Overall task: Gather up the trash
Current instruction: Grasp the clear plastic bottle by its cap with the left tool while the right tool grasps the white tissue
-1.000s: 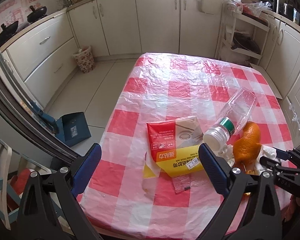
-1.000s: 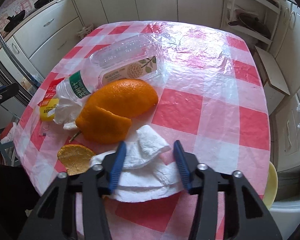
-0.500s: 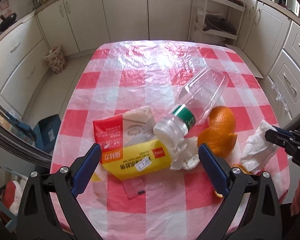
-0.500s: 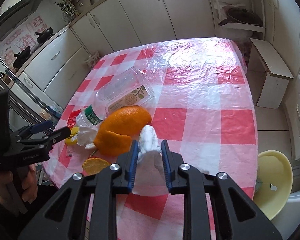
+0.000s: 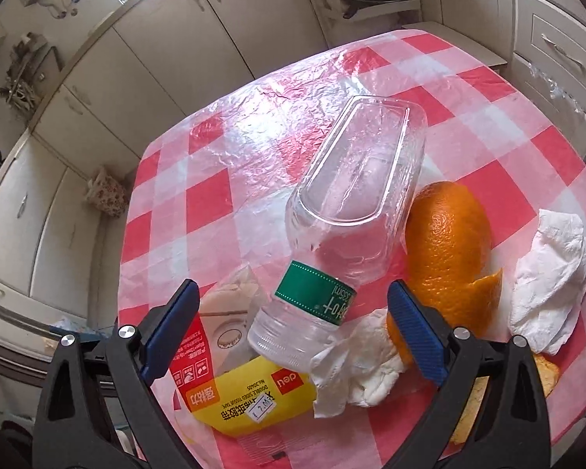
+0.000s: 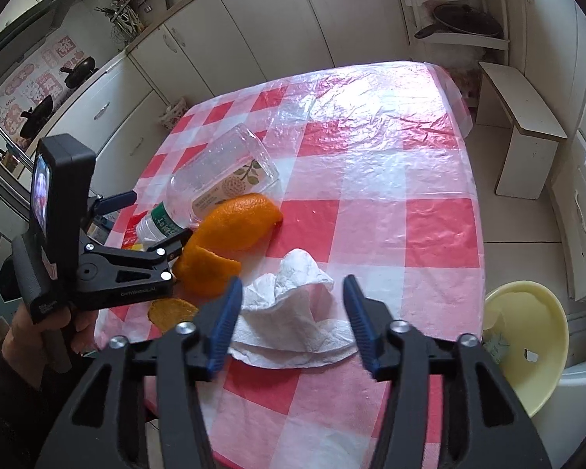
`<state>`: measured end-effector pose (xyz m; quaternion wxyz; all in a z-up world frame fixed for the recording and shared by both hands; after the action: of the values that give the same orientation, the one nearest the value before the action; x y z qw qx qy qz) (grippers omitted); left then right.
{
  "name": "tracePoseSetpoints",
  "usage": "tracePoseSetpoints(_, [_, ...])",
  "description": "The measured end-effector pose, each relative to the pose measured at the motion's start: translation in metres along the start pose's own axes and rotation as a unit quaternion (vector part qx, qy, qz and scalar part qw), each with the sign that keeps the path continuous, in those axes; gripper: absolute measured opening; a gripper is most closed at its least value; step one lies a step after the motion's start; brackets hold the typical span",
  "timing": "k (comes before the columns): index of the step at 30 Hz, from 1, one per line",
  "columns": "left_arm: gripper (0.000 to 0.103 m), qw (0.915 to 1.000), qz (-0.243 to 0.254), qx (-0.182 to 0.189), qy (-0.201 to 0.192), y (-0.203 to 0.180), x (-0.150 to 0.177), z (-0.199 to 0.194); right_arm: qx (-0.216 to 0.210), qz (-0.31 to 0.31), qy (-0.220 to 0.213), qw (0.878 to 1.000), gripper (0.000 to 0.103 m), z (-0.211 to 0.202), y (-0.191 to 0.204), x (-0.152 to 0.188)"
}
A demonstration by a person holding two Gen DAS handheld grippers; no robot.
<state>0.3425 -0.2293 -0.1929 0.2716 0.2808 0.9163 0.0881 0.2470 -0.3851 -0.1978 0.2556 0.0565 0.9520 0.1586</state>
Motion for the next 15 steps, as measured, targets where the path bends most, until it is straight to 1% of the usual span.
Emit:
tracePoseSetpoints(1, [0.088,0.9999,-0.003,0.01,0.006,0.001,-0.001,0.002,0.008,-0.005,0.004,1.0,0.066,0.003,0.001,0.002])
tracePoseSetpoints(3, [0.083,0.9993,-0.013,0.031,0.015,0.006,-0.003,0.005,0.023,-0.014,0.007,1.0,0.066,0.007,0.001,0.004])
tracePoseSetpoints(4, [0.076,0.9983,-0.019,0.05,0.025,0.008,-0.004,0.009,0.028,-0.015,0.01,0.999,0.066,0.01,0.001,0.005])
tracePoseSetpoints(5, [0.064,0.9972,-0.024,0.063,0.032,0.009,-0.003,0.012,0.029,-0.015,0.013,0.999,0.066,0.014,0.001,0.005])
tracePoseSetpoints(6, [0.059,0.9965,-0.027,0.067,0.041,0.008,-0.001,0.016,0.03,-0.016,0.016,0.999,0.066,0.017,0.002,0.005])
tracePoseSetpoints(7, [0.048,0.9965,-0.023,0.065,0.048,0.007,0.0,0.02,0.032,-0.019,0.018,0.999,0.066,0.02,0.003,0.006])
tracePoseSetpoints(8, [0.043,0.9961,-0.017,0.068,0.053,0.004,0.001,0.022,0.036,-0.023,0.022,0.999,0.066,0.024,0.005,0.007])
tracePoseSetpoints(11, [0.039,0.9961,-0.028,0.074,0.038,0.005,0.002,0.015,0.046,-0.039,0.023,0.998,0.065,0.03,0.011,0.008])
tracePoseSetpoints(12, [0.039,0.9953,-0.039,0.082,0.034,0.009,0.001,0.011,0.049,-0.044,0.021,0.998,0.058,0.03,0.013,0.008])
tracePoseSetpoints(13, [0.039,0.9938,-0.053,0.093,0.03,0.014,0.0,0.009,0.048,-0.047,0.023,0.997,0.046,0.031,0.014,0.008])
tracePoseSetpoints(14, [0.038,0.9923,-0.066,0.101,0.027,0.018,-0.001,0.006,0.046,-0.049,0.024,0.997,0.039,0.032,0.015,0.009])
tracePoseSetpoints(15, [0.038,0.9916,-0.074,0.103,0.025,0.022,-0.001,0.005,0.045,-0.05,0.024,0.997,0.025,0.032,0.016,0.009])
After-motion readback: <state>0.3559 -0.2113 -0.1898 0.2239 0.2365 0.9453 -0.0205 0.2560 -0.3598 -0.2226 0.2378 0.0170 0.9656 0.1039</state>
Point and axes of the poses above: each gripper's, at about its wrist camera, not at the fingertips, and z roughly the way its jaws point, y to its left, x to its underside, the point moved 2 cm from there along z, roughly the way its jaws point, and after that the axes turned 1 degree about -z, right-handed, at the moved point
